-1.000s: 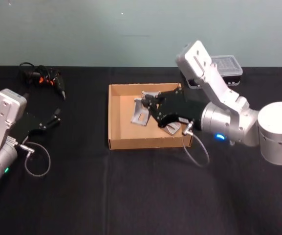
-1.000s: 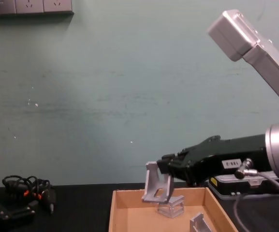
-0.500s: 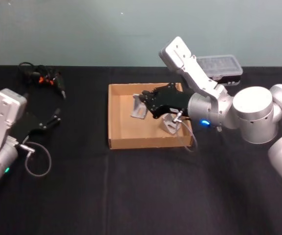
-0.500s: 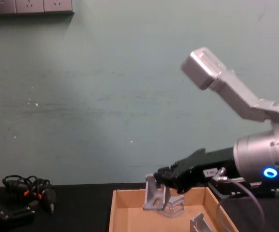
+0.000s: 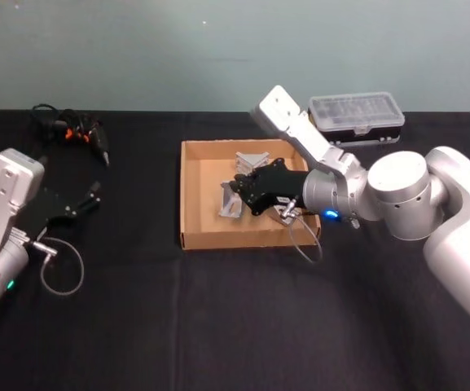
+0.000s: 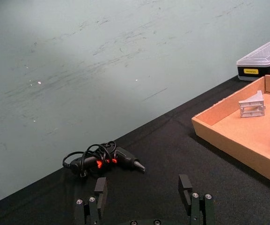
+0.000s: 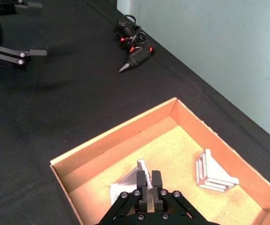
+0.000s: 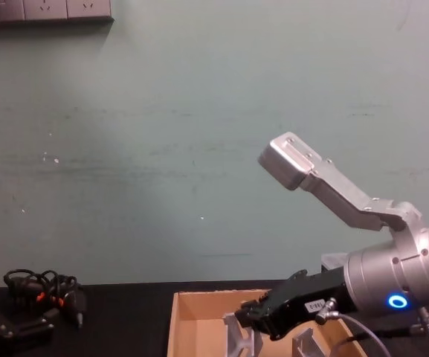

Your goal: Use one hand to pick up the angle iron from the table and place it into the box.

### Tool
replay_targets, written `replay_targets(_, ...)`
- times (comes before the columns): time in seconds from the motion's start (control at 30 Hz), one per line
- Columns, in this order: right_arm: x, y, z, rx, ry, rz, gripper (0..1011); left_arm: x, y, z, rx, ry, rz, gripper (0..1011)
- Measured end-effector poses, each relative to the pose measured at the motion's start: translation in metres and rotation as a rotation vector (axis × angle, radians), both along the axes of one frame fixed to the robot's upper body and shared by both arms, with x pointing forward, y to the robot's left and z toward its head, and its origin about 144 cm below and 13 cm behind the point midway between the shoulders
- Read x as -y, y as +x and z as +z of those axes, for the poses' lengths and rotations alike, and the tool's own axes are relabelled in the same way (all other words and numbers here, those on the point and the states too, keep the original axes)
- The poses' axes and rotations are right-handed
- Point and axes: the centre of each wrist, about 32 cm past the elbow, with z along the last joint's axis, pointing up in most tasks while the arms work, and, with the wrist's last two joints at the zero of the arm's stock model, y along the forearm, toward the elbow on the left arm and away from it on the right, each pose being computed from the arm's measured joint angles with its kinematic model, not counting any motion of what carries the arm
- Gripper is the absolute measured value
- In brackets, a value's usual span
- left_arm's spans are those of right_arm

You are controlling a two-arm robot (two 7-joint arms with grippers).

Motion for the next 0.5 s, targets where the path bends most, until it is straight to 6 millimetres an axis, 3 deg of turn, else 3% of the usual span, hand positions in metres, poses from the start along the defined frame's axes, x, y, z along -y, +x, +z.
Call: replay_targets(0.5, -0.0018, 0.0055, -0.0076, -0.025, -0.012, -0.003, 86, 0.0000, 0.0000, 0.0000, 0.000, 0.000, 0.000, 1000)
